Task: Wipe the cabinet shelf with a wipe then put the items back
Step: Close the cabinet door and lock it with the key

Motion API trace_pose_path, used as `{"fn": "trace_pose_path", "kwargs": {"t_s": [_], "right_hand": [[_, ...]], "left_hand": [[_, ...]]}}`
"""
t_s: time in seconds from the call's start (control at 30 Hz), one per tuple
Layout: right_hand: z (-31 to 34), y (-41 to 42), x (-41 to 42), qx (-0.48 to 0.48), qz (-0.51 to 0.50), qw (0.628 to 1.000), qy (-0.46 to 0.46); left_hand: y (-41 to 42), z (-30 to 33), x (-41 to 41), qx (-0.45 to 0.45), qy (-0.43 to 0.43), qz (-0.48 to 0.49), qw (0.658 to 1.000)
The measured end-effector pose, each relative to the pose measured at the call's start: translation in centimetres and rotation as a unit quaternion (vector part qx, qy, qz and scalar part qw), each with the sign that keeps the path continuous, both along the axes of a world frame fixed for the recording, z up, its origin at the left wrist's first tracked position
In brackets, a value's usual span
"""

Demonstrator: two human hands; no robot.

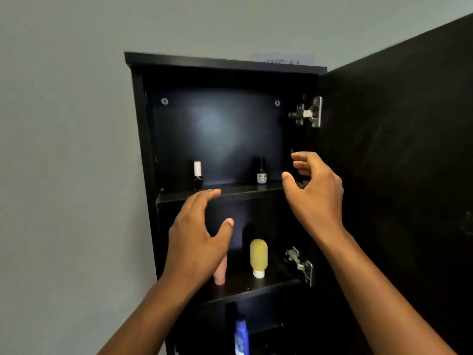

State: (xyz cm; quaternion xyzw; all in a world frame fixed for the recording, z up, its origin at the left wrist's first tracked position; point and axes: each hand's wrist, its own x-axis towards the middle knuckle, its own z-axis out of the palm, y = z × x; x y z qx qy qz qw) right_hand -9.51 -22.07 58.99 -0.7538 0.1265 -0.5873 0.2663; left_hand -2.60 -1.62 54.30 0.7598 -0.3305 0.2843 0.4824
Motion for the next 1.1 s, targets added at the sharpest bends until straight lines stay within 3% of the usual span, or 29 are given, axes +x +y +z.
{"fn": "trace_pose_path", "kwargs": {"t_s": [0.3, 0.43, 0.53, 0.7, 0.83, 0.93, 1.03, 1.1], "right_hand": [[-5.4, 3.0, -13.0, -0.162, -0.157, 0.974, 0.021], [-8.8, 3.0, -19.5, -0.252, -0.226, 0.941, -0.005], [-11.1, 2.0, -23.6, -0.256, -0.272, 0.927, -0.005], [-15.5, -0.1, -28.2, -0.127, -0.283, 0.95, -0.04], [-20.2, -1.3, -29.8, 0.104, -0.137, 0.984, -0.041], [-25.0, -2.1, -30.2, 0.249, -0.04, 0.968, 0.013], [-29.3, -3.4, -30.1, 0.299, -0.033, 0.945, 0.126], [-30.4, -3.7, -29.9, 0.346, 0.006, 0.929, 0.13]], "left_hand": [[-5.8, -6.5, -10.0, 0.032, 0.078, -0.214, 0.973], [-8.9, -9.0, -15.9, 0.027, 0.069, -0.3, 0.951], [-10.8, -10.8, -19.9, 0.016, 0.059, -0.32, 0.945], [-12.9, -14.4, -24.9, 0.0, 0.076, -0.318, 0.945], [-14.5, -17.0, -27.4, 0.003, 0.082, -0.303, 0.95], [-15.3, -18.4, -28.8, 0.001, 0.097, -0.273, 0.957], [-15.9, -19.1, -30.1, -0.008, 0.123, -0.237, 0.964], [-16.2, -19.5, -30.6, -0.012, 0.128, -0.214, 0.968]]}}
